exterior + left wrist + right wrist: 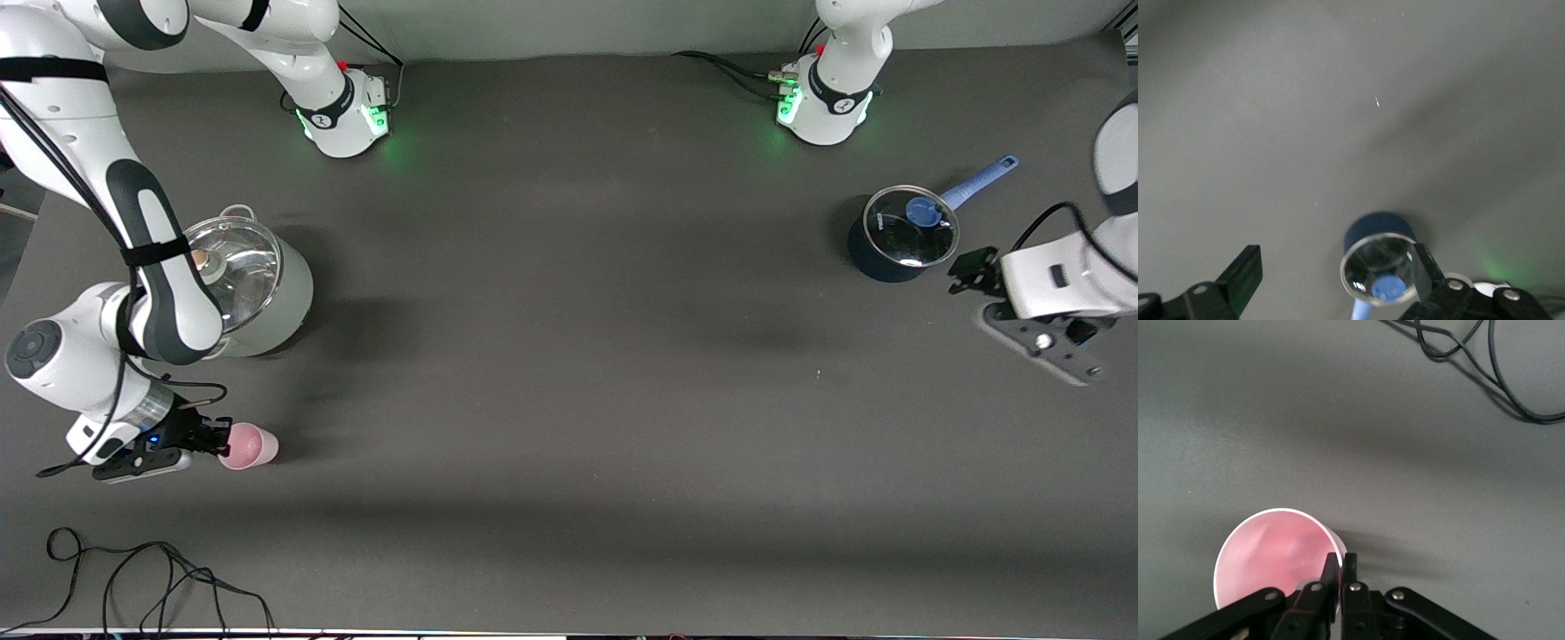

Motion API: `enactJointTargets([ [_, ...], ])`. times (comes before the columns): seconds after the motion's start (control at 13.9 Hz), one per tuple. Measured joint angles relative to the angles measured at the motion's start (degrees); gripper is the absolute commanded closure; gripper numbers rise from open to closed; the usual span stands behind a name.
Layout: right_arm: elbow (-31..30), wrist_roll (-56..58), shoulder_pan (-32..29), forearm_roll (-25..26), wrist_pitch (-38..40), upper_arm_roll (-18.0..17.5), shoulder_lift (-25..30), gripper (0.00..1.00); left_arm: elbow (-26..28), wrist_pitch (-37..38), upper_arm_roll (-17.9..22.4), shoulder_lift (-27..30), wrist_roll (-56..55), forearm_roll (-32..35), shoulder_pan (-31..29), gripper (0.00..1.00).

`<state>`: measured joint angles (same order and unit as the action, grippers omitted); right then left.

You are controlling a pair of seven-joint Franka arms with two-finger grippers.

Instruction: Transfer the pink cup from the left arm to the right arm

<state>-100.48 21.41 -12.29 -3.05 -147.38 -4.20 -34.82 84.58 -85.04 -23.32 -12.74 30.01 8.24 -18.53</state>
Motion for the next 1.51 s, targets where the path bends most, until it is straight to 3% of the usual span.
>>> enactJointTargets([
  [0.14,0.0,0.8,-0.1,0.0,-0.3,0.0,-0.2,0.6,-2.8,4.9,-0.2,0.2,-1.1,0.0,0.0,0.0],
  [0.22,0.0,1.2,0.0,0.0,-0.3,0.0,-0.2,0.05,-3.4,6.6,-0.2,0.4,-2.1,0.0,0.0,0.0],
  [0.29,0.0,1.4,-0.1,0.0,-0.3,0.0,-0.2,0.01,-3.8,7.9,-0.3,0.4,-3.1,0.0,0.1,0.0],
  [0.58,0.1,1.5,-0.1,0.0,0.8,0.0,0.0,0.01,-7.0,15.6,-1.8,0.6,-14.8,-0.2,1.3,0.0],
  [0.79,1.1,1.5,-0.1,0.0,6.3,0.1,1.6,0.01,-7.3,18.6,-1.0,0.7,-29.8,-0.2,7.0,0.0],
  [1.01,3.6,1.5,-0.1,0.0,17.7,0.4,6.5,0.0,-6.9,18.7,6.5,1.8,-34.4,-0.1,14.6,0.0],
  [1.22,9.9,1.5,-0.1,0.0,34.4,1.1,11.8,0.0,-3.9,17.3,13.9,5.3,-34.4,0.0,18.6,0.0],
  [1.51,17.1,1.5,-0.2,0.0,51.8,3.8,18.3,0.0,7.6,2.0,17.4,12.7,-33.1,-0.1,20.0,0.0],
])
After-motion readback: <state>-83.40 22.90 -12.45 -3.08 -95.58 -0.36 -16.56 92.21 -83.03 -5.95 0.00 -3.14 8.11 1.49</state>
